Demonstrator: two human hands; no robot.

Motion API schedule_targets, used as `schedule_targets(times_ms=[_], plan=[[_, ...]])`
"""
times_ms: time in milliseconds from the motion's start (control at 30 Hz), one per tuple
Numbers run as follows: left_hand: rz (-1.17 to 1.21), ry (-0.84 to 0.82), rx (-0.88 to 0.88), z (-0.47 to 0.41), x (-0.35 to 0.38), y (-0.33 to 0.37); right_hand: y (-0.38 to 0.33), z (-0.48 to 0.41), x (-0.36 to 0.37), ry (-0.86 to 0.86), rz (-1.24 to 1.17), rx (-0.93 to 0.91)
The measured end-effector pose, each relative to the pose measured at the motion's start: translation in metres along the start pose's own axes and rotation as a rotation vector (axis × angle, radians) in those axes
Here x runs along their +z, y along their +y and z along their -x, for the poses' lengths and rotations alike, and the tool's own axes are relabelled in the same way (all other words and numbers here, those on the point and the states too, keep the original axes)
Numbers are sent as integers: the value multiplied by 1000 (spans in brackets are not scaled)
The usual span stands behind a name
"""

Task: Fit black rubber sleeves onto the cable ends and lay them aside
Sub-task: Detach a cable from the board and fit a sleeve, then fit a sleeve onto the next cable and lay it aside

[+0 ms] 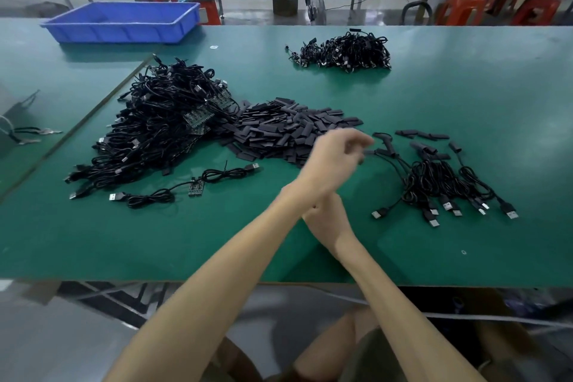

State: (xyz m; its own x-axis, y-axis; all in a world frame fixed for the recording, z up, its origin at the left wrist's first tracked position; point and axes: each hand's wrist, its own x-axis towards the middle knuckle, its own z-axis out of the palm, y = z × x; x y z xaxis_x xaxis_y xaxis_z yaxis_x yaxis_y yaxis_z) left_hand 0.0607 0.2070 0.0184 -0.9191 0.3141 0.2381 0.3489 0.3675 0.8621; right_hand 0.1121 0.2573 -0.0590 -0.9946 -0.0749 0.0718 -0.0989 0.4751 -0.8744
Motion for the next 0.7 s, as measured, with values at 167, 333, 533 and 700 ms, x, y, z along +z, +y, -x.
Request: schedule_targets(times_ms=[167,333,533,700], plan=[[-488,200,-179,12,-91,-52,-8,1,1,31,-137,-11],[-933,-14,-537,44,-148,-105,-6,1,0,35,-166,5],[-816,-36,-573,71,-194,-121,-7,3,-1,27,-173,1],[-688,-55,-476,74,-196,-118,-9,3,-2,34,-174,-2]])
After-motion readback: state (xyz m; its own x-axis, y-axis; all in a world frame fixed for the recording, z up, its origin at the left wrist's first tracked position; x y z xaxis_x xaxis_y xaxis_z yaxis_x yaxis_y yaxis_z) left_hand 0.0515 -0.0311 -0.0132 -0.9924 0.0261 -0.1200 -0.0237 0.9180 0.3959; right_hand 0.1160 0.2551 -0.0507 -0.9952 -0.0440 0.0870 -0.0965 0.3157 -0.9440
